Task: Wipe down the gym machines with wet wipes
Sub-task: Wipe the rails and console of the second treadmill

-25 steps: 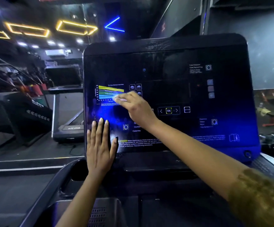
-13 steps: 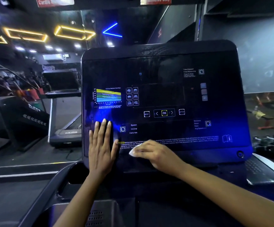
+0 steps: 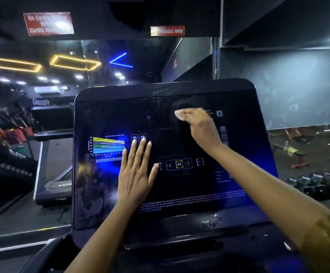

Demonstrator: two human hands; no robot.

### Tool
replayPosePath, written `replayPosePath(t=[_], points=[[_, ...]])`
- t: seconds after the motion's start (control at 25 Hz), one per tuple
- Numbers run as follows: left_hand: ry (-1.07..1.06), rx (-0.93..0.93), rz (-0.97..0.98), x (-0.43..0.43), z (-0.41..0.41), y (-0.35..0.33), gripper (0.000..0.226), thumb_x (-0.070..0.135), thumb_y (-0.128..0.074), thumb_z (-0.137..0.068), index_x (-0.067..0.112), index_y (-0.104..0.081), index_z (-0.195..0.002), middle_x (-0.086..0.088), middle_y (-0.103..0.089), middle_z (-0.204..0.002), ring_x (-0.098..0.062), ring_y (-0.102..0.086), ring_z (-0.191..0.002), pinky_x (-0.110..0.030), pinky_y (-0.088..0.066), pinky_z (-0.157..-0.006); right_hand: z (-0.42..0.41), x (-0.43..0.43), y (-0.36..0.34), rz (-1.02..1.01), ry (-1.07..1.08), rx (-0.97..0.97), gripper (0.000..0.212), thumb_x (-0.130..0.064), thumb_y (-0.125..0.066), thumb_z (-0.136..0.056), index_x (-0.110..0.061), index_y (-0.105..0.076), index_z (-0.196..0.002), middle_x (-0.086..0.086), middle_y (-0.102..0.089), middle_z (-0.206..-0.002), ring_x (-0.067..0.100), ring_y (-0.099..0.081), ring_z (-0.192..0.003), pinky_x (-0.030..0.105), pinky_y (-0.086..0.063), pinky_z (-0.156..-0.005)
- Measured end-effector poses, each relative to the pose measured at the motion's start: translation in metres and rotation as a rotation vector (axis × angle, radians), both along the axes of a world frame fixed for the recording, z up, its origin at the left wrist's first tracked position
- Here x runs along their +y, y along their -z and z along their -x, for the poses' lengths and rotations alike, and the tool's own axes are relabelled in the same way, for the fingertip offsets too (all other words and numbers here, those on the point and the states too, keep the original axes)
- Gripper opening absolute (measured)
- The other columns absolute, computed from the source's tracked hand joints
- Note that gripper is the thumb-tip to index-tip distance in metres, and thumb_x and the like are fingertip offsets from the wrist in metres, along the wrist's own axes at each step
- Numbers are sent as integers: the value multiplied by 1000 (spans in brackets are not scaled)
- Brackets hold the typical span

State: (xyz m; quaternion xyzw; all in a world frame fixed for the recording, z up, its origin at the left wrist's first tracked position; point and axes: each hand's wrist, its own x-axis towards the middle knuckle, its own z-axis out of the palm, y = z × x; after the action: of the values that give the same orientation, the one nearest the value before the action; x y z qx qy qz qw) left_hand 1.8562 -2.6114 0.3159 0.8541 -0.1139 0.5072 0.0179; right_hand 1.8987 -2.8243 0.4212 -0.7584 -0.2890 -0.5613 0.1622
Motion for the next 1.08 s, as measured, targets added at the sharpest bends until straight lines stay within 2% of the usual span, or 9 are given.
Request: replayPosePath(t=[0.2, 0.28, 0.4, 0.52, 0.64, 0.72, 0.88, 1.0, 1.08], points=[[-7, -23, -11, 0, -1, 0, 63, 49, -27, -97, 12, -31, -148, -5, -24, -156, -23, -15, -146, -42, -9, -119, 45, -13, 100, 223, -146, 53, 35, -9, -37, -99, -11, -60, -124, 1, -63, -120, 16, -58, -104, 25, -51, -88], [-13, -24, -16, -1, -2, 0, 63, 49, -28, -97, 12, -31, -148, -5, -25, -156, -23, -16, -146, -42, -10, -119, 58, -23, 120, 317, -195, 58, 35, 0, -44, -95, -11, -59, -125, 1, -62, -121, 14, -56, -109, 25, -48, -92], [-16, -16, -12, -1, -2, 0, 64, 49, -27, -96, 12, -31, -148, -5, -24, -157, -24, -15, -146, -43, -11, -119, 43, -25, 81, 224, -206, -6, 41, 13, -54, -84, -8, -65, -117, 5, -65, -116, 19, -59, -107, 27, -46, -95], [-21, -23, -7, -2, 0, 0, 64, 48, -28, -96, 12, -31, -148, -5, -25, -156, -24, -16, -146, -44, -12, -118, 8, -7, -2, 55, -77, -74, 37, -2, -43, -88, -11, -67, -114, 6, -67, -111, 23, -61, -102, 25, -47, -91], [-25, -26, -10, -2, 0, 0, 63, 48, -29, -96, 12, -31, -148, -5, -24, -156, -24, -17, -146, -44, -13, -118, -15, 12, -41, 90, -16, -49, 41, -9, -36, -85, -8, -69, -110, 8, -69, -104, 28, -64, -91, 36, -56, -75], [-28, -24, -12, -2, 0, 0, 63, 48, -28, -96, 12, -31, -148, -5, -24, -156, -24, -17, -146, -44, -12, -118, -18, 12, -36, 109, -21, -60, 42, -8, -36, -84, -8, -69, -109, 9, -70, -102, 28, -64, -89, 36, -56, -73], [-22, -26, -8, -3, 1, 1, 64, 47, -30, -96, 11, -32, -148, -6, -26, -156, -25, -18, -145, -44, -13, -118, -1, -2, 22, 251, -99, -103, 39, 7, -47, -86, -10, -65, -117, 4, -65, -114, 20, -60, -101, 31, -51, -85], [-17, -19, -11, -2, 0, 0, 64, 47, -29, -96, 10, -31, -148, -6, -25, -156, -25, -18, -145, -45, -14, -117, 21, -20, 66, 396, -163, -99, 33, 0, -46, -92, -9, -64, -119, 4, -64, -116, 19, -58, -104, 29, -49, -89], [-22, -13, -8, -3, 1, -1, 64, 47, -29, -96, 10, -32, -147, -6, -26, -156, -25, -18, -145, -45, -13, -118, 25, -28, 55, 464, -202, -60, 34, -4, -43, -93, -11, -65, -118, 2, -64, -116, 18, -59, -105, 31, -51, -87]])
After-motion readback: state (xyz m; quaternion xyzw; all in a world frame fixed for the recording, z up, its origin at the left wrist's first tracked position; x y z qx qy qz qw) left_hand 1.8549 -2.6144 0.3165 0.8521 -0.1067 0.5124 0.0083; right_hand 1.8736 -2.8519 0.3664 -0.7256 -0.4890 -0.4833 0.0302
